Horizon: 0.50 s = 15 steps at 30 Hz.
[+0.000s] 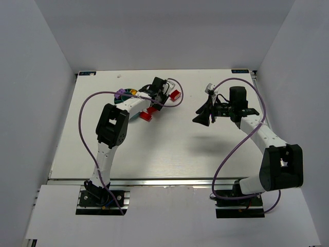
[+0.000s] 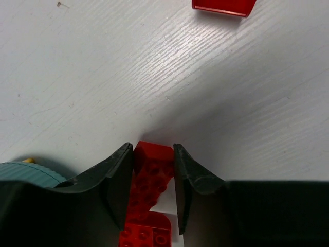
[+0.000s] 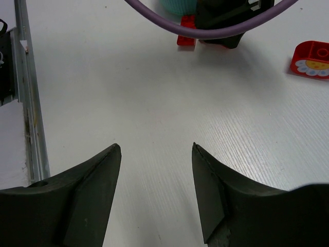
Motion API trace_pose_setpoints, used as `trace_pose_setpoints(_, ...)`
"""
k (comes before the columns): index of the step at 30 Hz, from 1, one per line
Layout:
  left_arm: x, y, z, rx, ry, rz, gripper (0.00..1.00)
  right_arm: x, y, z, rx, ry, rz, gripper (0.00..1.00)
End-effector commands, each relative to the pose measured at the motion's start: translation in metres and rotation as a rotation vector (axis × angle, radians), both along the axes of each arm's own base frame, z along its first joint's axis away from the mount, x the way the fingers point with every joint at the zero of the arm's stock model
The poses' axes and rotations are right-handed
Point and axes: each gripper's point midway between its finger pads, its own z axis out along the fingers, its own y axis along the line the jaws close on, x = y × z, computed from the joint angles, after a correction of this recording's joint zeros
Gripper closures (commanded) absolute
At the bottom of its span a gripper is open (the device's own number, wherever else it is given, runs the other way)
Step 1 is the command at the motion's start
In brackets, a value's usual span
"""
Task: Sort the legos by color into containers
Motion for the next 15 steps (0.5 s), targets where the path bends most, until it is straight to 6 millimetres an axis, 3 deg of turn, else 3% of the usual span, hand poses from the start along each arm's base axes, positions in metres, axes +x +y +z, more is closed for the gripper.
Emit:
trace_pose_setpoints(1,0.005,-0.001,0.009,-0.02,-0.019,0.024,0.56,-0.001,-0.001,0.005,0.014,-0.026,0.014,0.37)
trace_pose_setpoints(6,0.007,-0.001,0.017,-0.038,-0.03,0.033,0.65,-0.002,-0.001,0.006,0.015,-0.029,0.014,0.37)
trace_pose_setpoints(15,0.004,-0.003,0.04,-0.075,-0.049,0.035,0.65,-0.003,-0.002,0.006,0.014,-0.034,0.013,0.37)
